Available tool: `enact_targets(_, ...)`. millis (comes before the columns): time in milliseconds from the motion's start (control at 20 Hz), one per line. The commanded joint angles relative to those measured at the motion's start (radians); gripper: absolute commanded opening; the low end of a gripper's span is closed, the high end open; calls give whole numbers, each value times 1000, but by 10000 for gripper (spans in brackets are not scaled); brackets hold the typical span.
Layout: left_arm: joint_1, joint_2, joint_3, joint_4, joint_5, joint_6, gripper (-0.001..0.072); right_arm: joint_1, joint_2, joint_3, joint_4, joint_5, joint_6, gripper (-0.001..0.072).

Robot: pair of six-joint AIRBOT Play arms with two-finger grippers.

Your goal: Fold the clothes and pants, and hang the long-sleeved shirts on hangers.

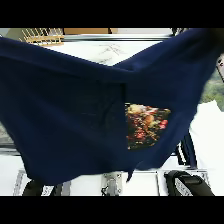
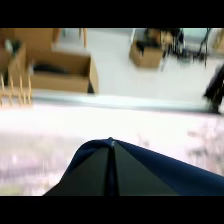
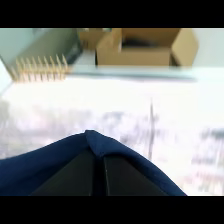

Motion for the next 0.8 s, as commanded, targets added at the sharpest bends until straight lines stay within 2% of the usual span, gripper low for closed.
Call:
enact_targets(0, -1, -267, 1, 0, -159, -5, 7, 13, -245, 1, -1, 183, 48, 13)
enact_targets(150, -50, -549, 2, -6, -136, -4, 8, 36, -494, 1, 0, 140, 47, 13)
enact_targets(300, -129, -754, 3, -8, 11, -3, 9, 41, -671, 2, 1, -9, 47, 18)
enact_targets(350, -146, -796, 3, -10, 65, -14, 98, 39, -708, 2, 5, -54, 48, 76)
enact_targets(400, -160, -822, 5, -9, 97, -20, 413, 32, -728, 2, 8, -83, 48, 314)
enact_targets(450, -162, -837, 5, -6, 123, -24, 635, 23, -736, 2, 6, -105, 47, 588)
enact_targets(500, -154, -839, 5, 4, 132, -26, 627, 8, -734, 3, 7, -112, 47, 637)
enact_targets(550, -136, -833, 5, 13, 127, -35, 627, -14, -723, 4, 5, -110, 47, 582)
enact_targets(650, -89, -800, -3, 93, 64, -66, 617, -56, -678, 3, -18, -93, 39, 585)
enact_targets(750, -36, -709, -113, 212, 14, -68, 618, -69, -604, -16, -109, -34, 12, 585)
